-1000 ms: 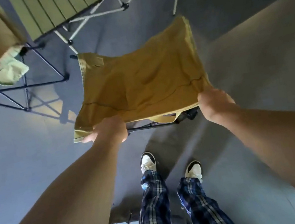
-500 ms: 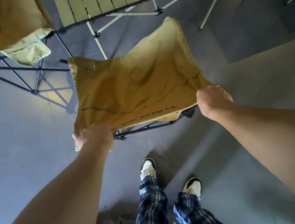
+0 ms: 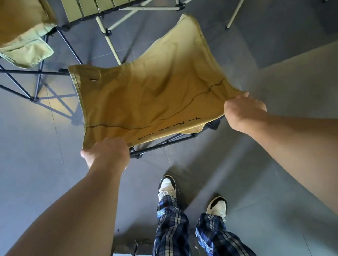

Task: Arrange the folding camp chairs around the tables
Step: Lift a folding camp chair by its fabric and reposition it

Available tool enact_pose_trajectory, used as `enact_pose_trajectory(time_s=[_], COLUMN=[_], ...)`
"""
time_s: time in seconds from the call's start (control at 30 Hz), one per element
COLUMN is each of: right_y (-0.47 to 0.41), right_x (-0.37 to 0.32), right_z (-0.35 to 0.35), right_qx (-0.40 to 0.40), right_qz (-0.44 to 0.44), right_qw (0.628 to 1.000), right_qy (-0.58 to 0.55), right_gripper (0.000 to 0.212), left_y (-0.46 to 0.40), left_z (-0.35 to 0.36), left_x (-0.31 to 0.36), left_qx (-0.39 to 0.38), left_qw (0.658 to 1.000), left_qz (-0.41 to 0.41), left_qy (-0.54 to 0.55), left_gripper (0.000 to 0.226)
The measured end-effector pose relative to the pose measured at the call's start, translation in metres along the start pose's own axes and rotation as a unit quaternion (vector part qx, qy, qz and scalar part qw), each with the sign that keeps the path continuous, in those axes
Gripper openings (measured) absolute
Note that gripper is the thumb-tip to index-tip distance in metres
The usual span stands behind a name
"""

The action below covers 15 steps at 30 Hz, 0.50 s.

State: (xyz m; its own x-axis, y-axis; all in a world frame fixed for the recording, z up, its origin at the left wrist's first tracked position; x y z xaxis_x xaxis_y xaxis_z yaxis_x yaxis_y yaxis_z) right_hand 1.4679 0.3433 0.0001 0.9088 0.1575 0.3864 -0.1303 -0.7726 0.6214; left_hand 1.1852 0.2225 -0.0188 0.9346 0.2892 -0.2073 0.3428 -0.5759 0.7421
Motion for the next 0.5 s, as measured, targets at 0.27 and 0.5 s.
enact_pose_trajectory(time_s=[0.27,0.5], right_y=[0.016,0.054], right_x=[0.003,0.035], right_z=[0.0,-0.019], right_qx=[-0.007,-0.001], right_qz=[-0.01,-0.034], right_qw=[1.0,0.984], right_qy=[-0.029,-0.176], right_gripper=[0.048,0.034], left_y=[-0.014,0.029], left_z=[-0.005,-0.079], left_x=[0.024,0.1], left_qx=[-0.018,-0.015], left_qw=[0.995,0.974], left_qz=[0.058,0.217], left_qy=[0.076,0.062], left_gripper=[0.018,0.031])
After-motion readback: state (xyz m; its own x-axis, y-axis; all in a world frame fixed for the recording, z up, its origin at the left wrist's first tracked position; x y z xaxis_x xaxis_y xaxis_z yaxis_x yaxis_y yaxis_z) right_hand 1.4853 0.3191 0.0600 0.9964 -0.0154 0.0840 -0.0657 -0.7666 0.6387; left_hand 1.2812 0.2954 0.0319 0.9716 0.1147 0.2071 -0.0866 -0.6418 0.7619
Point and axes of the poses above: each hand's wrist, its own y-axis away from the middle knuckle, its own z-axis out of the palm, x = y × z, the point moved 5 cm from there along -y, towards the middle knuckle, and after that the axes turned 5 degrees about z, right-handed, at the moved point
